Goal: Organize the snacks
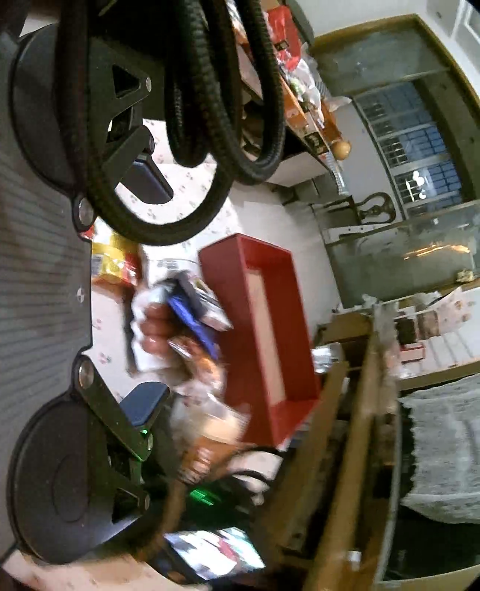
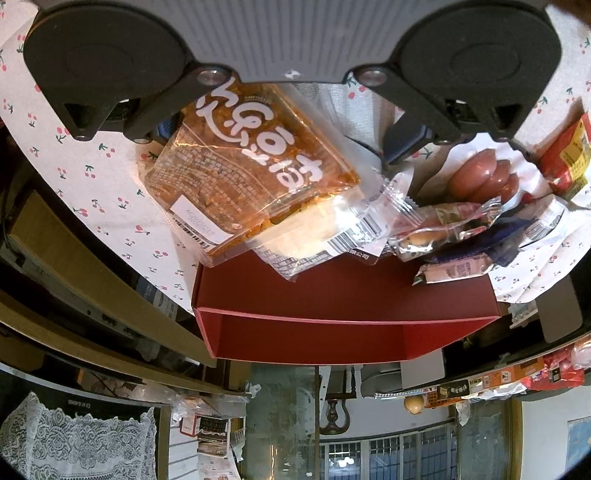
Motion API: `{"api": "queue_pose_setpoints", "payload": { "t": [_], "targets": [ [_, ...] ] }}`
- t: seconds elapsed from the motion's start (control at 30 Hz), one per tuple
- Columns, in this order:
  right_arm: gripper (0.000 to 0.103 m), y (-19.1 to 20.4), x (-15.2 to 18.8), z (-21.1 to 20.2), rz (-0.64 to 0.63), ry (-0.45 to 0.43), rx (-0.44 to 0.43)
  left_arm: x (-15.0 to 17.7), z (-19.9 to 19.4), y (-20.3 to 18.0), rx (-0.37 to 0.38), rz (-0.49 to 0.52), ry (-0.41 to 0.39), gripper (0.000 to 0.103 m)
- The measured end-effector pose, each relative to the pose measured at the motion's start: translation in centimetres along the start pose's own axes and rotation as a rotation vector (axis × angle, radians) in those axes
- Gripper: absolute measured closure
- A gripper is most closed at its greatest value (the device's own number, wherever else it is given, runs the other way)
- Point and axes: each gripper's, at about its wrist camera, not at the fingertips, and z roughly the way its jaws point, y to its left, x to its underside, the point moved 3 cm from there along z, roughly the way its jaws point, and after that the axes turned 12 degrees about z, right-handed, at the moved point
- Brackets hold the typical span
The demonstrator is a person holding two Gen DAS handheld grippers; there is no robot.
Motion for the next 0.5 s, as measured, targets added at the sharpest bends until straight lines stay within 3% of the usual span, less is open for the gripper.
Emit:
{"api": "queue_pose_setpoints", "payload": {
  "t": [0.17,0.27,0.5],
  "targets": [
    [0.0,-0.2,0.1,-0.1,-0.002,-0.001,-0.009,-2.1,1.1,0.3,0.13,-0.067,0.027,0.0],
    [0.0,-0.2,0.0,0.0,-0.003,0.001,-0.008,-3.0,4.1,0.4,0.111,-0.04,0.125,0.0],
    [0.0,-0.3,0.1,0.2,-0.004,-0.001,-0.002,-2.6,7.3,1.2,0.155,-0.119,0.2,0.0]
  ]
}}
